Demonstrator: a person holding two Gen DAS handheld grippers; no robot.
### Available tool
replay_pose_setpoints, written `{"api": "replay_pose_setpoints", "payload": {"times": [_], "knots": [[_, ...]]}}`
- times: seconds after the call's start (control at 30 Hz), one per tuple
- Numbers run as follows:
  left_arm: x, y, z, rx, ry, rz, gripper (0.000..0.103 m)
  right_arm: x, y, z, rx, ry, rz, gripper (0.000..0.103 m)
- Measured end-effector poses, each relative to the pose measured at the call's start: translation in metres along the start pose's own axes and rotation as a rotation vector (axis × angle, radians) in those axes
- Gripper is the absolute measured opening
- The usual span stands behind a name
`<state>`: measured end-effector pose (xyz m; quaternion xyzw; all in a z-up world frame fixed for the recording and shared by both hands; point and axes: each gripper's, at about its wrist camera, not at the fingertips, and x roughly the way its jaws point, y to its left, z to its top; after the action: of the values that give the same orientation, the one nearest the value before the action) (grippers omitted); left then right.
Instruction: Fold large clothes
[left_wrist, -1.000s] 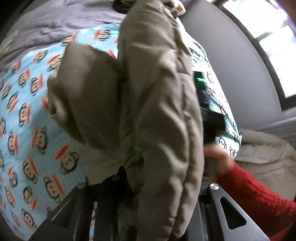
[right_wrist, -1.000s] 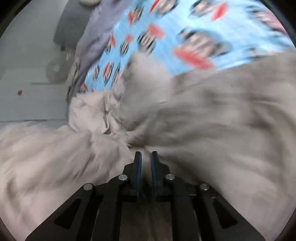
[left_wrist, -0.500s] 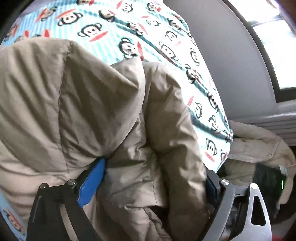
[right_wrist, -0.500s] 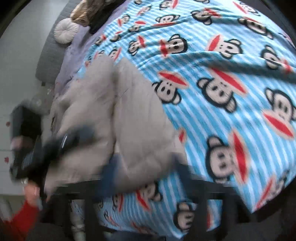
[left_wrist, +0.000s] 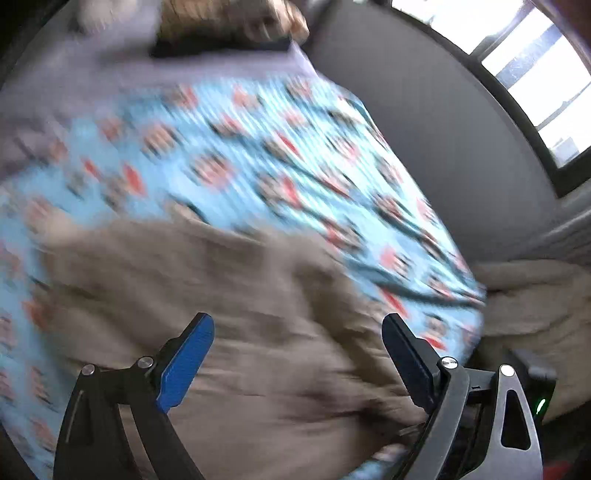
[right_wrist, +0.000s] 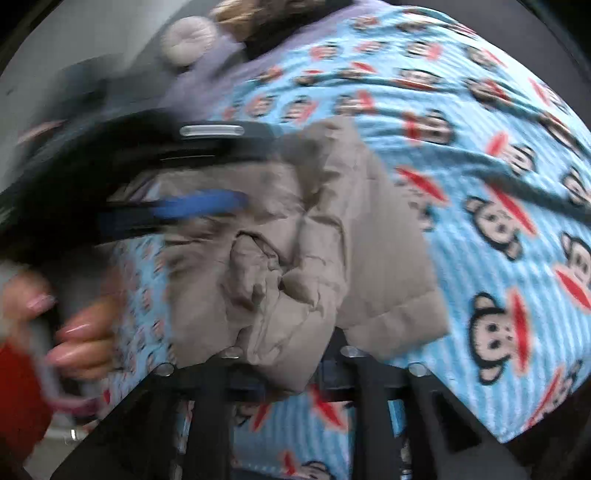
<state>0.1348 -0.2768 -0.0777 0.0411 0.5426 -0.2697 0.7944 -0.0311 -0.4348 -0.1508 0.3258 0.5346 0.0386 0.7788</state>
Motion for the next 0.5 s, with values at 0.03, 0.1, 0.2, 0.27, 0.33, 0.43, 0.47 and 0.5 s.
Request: {"api": "replay_pose_setpoints", "payload": {"times": [0.03,0.1,0.2,0.27,0.33,0.43,0.47,0.5], "knots": [[-0.004,0.008,0.0,0.005,-0.023,0.048,0.093,-0.001,-0.008,-0.001,0.013,-0.005,-0.025,0.018],[0.0,0.039,-0.001,-0.005,-0.035,0.178,0.092,-0.001,-0.018,-0.004,0.018,0.007,-0.049,0.018],[0.027,0.076,-0.003,-0.07,0.002,0.259,0.092,0.002,-0.038,-0.013,0.076,0.045,-0.056,0.018],[0.047,0.086,-0.003,-0.119,0.006,0.239,0.093,0.009,-0.049,-0.018,0.116,0.061,-0.06,0.018],[0.063,0.077,-0.004,-0.103,0.0,0.258,0.093,0.013,-0.055,-0.022,0.144,0.068,-0.063,0.018],[0.095,0.052,0.004,-0.027,-0.016,0.291,0.093,0.019,-0.067,-0.026,0.17,0.07,-0.087,0.018],[0.107,0.043,0.007,0.0,-0.02,0.301,0.093,0.022,-0.071,-0.026,0.177,0.07,-0.094,0.018],[0.115,0.036,0.01,0.017,-0.015,0.303,0.093,0.025,-0.077,-0.025,0.189,0.073,-0.099,0.019]]}}
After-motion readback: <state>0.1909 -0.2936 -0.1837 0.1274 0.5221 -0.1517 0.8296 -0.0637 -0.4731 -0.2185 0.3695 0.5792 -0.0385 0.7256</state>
